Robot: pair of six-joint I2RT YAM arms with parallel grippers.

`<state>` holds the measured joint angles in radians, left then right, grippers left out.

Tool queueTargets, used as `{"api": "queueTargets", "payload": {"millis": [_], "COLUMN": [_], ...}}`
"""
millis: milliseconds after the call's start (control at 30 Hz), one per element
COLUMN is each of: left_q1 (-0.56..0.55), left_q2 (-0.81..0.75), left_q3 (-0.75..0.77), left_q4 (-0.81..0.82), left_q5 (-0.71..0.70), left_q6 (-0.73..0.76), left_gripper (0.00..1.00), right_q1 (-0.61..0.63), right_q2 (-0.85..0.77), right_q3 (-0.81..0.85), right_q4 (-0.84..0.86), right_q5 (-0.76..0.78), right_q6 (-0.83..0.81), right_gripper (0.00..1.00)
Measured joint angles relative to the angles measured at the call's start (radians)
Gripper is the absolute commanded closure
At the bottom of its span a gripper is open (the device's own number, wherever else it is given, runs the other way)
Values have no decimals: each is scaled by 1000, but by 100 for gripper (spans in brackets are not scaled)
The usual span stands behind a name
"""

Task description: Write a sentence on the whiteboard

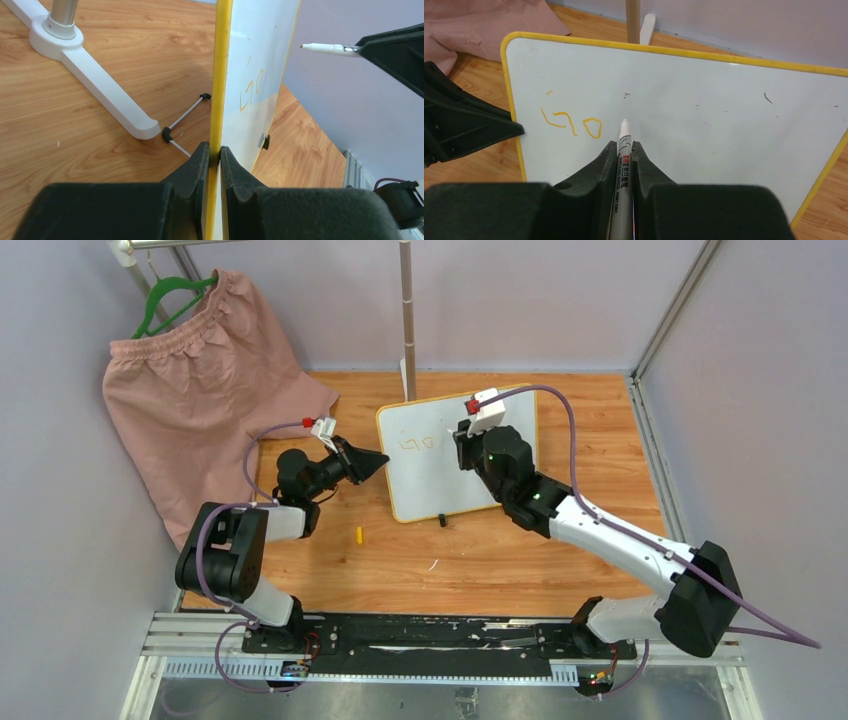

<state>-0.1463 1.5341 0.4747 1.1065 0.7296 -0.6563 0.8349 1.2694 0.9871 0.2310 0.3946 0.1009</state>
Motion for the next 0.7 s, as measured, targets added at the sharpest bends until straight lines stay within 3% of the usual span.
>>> {"api": "queueTargets", "payload": {"millis": [700], "left_q1": [-1], "left_q2": [-5], "left_q3": [0], "left_q4": [-10], "left_q5": [0], "left_q6": [14], "left_gripper": [100], "right_q1": [-11], "right_q2": [116], "right_q3": [37], "right_q4": [-61], "right_q5": [-97], "right_q6": [-8], "right_gripper": [100]}}
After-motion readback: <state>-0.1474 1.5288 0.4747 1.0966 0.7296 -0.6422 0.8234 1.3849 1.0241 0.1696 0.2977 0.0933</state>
